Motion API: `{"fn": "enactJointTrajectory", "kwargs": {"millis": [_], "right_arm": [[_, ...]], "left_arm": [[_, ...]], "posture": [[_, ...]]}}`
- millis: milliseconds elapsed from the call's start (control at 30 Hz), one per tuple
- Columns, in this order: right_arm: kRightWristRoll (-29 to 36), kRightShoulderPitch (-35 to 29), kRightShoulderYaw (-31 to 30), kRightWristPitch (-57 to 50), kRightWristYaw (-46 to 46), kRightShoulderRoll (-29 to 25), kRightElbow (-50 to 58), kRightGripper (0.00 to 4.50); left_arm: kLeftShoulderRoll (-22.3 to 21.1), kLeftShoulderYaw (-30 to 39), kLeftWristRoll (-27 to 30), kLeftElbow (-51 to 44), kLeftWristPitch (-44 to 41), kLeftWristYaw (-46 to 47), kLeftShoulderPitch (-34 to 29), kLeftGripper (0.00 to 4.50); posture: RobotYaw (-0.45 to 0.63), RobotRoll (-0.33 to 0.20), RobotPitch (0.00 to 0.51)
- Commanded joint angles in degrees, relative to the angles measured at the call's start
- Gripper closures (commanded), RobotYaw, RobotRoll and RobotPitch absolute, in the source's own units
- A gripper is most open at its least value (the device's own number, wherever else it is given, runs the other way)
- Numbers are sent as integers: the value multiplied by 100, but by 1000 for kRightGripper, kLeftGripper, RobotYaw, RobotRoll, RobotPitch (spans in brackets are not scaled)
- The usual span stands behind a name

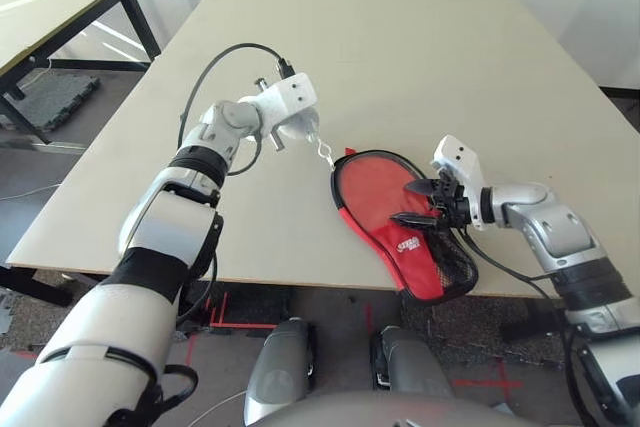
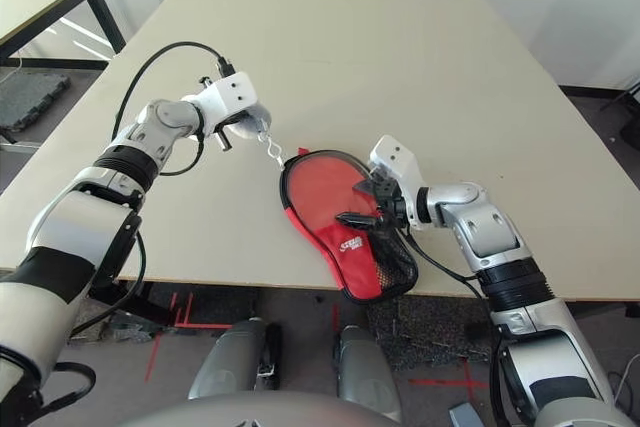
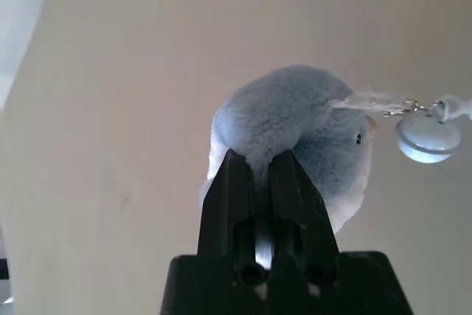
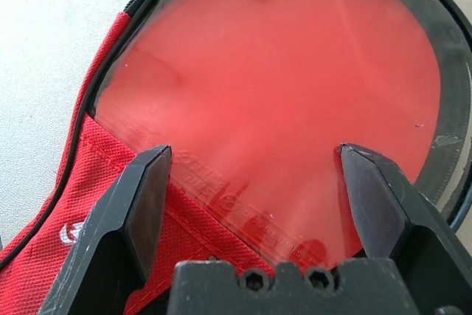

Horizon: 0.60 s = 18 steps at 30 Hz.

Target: Store the ping-pong paddle in its case and zip it.

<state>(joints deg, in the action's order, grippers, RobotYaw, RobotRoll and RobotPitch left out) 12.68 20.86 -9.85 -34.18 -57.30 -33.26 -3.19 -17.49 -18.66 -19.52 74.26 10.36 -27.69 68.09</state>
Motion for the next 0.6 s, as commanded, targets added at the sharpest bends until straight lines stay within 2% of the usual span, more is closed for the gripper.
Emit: {"fn": "enactJointTrajectory", "kwargs": {"millis": [33,233,367,600], "right_arm": [[-37,-326,-129,-375,106,-77,-81,0],[75,-555,-28,-592,234,-88,290,0],[131,-658,-1,-684,303,-99,440,0],[188,-649,-25,-725,363,-100,474,0]], "left_arm": [[220,35,-208,163,141,863,448,4497],[555,150,-263,250,301,1590,766,4497],[878,96,-260,298,193,959,701,4497],[971,-102,-460,287,326,484,374,4497]], "posture": [[53,0,105],[23,0,124],[16,0,129],[26,0,132]]}}
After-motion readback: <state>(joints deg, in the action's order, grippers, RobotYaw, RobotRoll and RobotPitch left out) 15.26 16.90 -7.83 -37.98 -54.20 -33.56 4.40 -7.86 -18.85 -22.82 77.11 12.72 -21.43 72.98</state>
